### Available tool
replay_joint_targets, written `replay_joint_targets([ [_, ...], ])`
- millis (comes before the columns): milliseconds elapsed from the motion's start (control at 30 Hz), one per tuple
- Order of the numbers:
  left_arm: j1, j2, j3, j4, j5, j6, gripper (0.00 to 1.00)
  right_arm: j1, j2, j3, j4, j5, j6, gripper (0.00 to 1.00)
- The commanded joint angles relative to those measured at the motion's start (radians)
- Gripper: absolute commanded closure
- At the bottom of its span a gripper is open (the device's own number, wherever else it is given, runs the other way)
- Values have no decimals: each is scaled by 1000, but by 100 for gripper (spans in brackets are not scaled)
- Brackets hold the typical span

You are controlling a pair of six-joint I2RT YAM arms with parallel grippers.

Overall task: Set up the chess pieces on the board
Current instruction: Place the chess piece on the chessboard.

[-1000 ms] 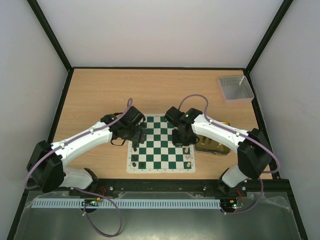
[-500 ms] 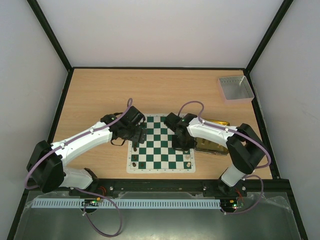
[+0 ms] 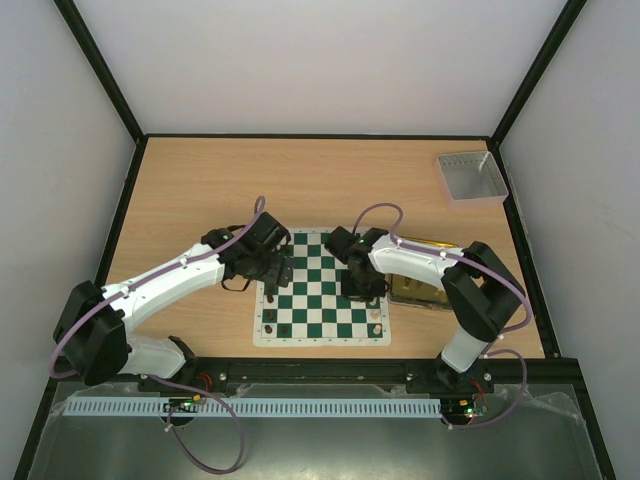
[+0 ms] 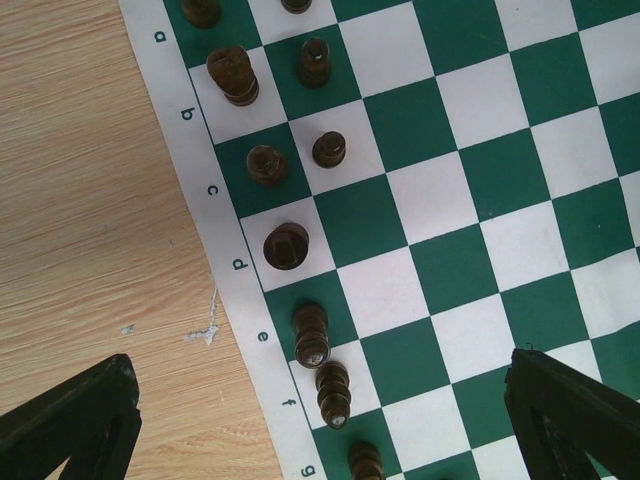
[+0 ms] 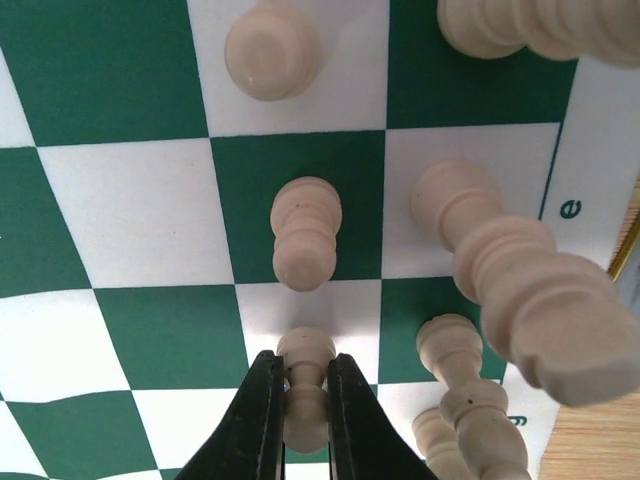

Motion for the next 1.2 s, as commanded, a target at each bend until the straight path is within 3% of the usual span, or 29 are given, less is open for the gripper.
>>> replay_joint_targets([
  [0,-3,-2,-2,-15,-14,5,1,4,19,22,8,20,4,94],
  [700,-3,-3,-4,-12,-11,4,1,4,26,36,-14,12,-14,79],
  [1167,-3,-14,-5,-12,-3,6,1,-54,-45,275,-294,117,-69,78],
])
